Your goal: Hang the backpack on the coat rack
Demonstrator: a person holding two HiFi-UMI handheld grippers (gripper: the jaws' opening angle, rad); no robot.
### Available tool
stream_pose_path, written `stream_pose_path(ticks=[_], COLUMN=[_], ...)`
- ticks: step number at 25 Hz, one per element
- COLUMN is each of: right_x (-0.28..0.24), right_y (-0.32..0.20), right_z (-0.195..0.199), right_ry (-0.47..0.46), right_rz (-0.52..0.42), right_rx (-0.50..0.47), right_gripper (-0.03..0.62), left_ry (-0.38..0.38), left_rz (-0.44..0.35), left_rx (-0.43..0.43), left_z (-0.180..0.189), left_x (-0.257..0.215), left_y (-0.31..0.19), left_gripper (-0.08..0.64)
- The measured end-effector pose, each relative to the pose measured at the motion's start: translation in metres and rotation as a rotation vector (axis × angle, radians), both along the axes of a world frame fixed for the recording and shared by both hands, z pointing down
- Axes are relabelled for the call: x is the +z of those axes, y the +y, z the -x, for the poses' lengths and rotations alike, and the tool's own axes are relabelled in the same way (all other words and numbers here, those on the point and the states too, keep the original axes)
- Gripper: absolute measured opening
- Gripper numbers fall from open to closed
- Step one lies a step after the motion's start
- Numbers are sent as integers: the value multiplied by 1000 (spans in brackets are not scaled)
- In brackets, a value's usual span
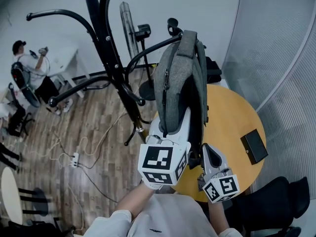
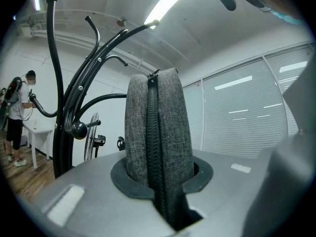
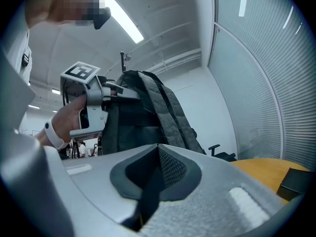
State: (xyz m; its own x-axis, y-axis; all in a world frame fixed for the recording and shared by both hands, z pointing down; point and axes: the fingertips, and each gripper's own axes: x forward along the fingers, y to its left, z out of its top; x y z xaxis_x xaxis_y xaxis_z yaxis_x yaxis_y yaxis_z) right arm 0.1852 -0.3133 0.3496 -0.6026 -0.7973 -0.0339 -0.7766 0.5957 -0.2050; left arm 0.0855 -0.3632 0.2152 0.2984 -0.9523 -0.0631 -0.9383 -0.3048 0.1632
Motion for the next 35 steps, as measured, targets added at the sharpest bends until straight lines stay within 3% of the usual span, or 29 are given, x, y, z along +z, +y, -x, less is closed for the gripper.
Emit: stream_pose_path(ticks=[6,12,20,35], right_x=[3,3,4,14], right_y=[-5,-4,-4,10], right_z=[-5,-10,-8,21], right_ry=[-7,-4,-11,3], right_rz=[10,25,23,52], right_rx=[19,34,32,-4], right_gripper=[2,2,2,3], left_ry=[25,120,171,118], left_rz=[7,45,38,84], left_rx=[-30,-67,-101,-190], left_z=[1,3,16,61], left_x=[-2,-3,0,33], left_y=[-13,-16,-16,1], left_gripper=[110,110,110,114])
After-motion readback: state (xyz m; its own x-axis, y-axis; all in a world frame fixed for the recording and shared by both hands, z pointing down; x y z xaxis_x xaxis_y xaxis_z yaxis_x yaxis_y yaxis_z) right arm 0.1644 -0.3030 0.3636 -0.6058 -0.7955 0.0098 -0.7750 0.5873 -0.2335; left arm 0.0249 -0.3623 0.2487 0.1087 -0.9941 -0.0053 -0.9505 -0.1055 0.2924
